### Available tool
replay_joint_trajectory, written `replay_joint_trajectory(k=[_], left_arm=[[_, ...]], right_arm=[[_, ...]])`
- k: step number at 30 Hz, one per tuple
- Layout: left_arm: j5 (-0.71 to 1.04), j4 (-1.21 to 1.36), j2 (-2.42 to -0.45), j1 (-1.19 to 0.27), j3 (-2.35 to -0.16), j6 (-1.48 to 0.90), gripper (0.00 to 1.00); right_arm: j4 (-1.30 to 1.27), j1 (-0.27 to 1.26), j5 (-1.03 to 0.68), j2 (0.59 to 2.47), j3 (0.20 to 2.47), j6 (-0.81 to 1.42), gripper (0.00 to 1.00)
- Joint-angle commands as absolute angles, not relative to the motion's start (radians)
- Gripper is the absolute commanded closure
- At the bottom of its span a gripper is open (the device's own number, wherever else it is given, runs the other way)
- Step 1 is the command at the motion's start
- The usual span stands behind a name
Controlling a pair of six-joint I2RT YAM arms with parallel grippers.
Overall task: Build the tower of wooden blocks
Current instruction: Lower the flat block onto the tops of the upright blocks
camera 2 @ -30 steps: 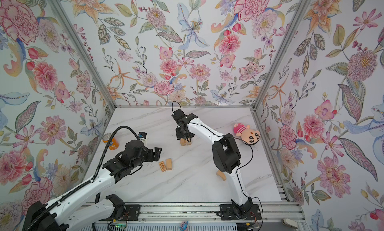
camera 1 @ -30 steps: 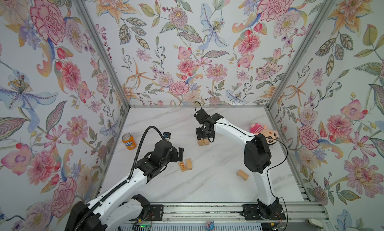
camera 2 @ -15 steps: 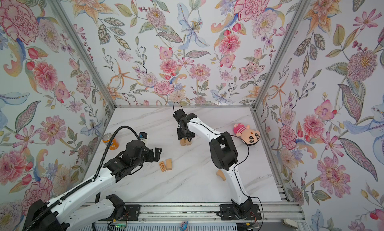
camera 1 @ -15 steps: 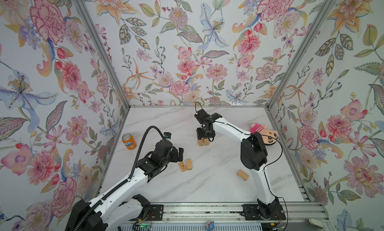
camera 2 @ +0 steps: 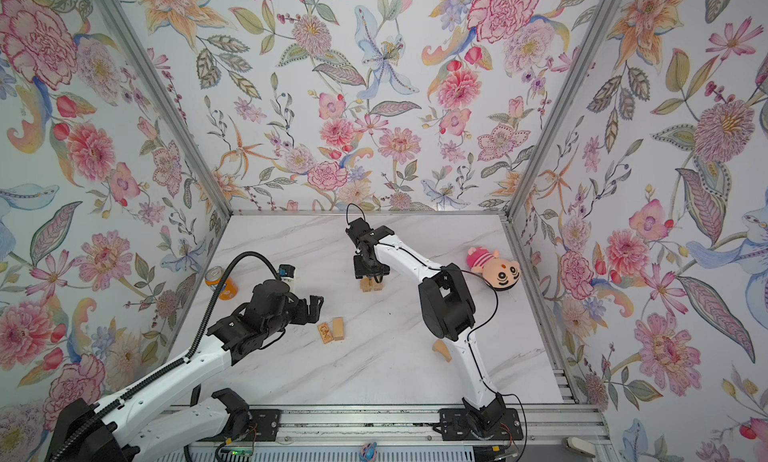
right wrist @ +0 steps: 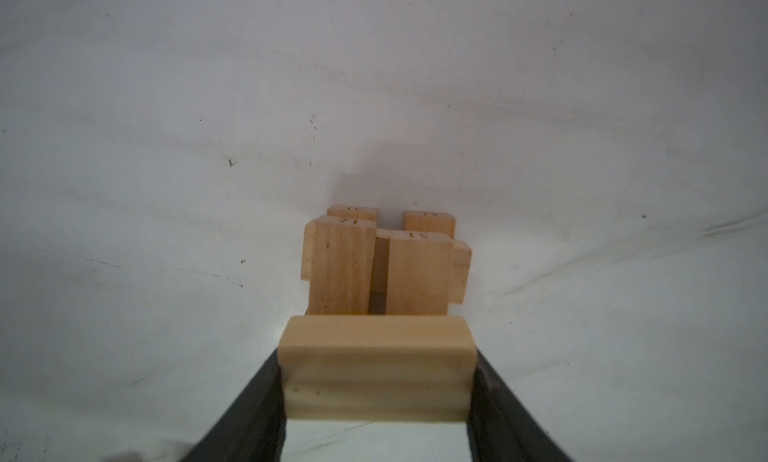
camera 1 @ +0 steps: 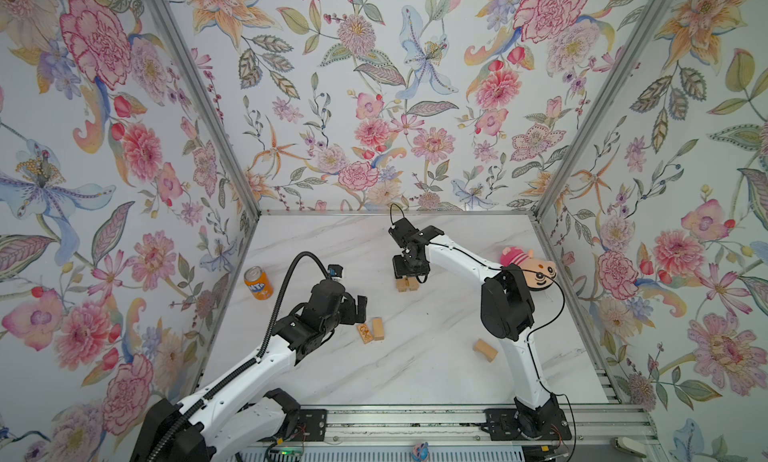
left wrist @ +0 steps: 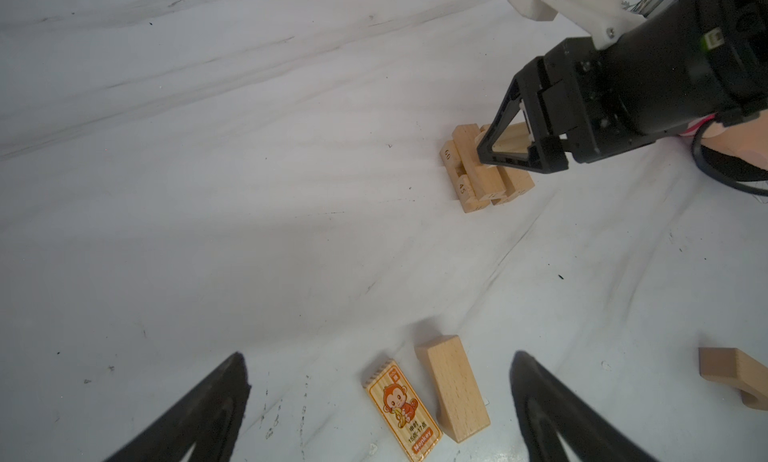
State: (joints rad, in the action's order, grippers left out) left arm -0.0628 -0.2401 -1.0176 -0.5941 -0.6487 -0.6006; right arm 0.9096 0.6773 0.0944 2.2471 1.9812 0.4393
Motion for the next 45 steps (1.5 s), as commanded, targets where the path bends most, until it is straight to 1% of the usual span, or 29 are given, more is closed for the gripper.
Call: replay_joint_trajectory(k=[1,27,36,45], left_arm=[[-0.088,-0.234,-1.02,-0.577,-0.651,-0.585,0.01],[-0.083,-0.235,-0.983,-0.56,-0.637,-0.571,0.01],[-0.078,-0.234,-0.985,-0.559,-0.634,-0.571,0.01],[-0.076,-0.232,-0.976,-0.555,-0.631,-0.571,0.01]], right_arm=[[0.954,0.672,0.106,2.285,2.018,0.468,0.47],[1.005,0.67,0.117,2.336,2.091,0.509,0.41],[1.014,0.67,0.121,2.343,2.104,0.513,0.41],[1.025,0.669,0.12,2.363,2.129,0.514,0.37]])
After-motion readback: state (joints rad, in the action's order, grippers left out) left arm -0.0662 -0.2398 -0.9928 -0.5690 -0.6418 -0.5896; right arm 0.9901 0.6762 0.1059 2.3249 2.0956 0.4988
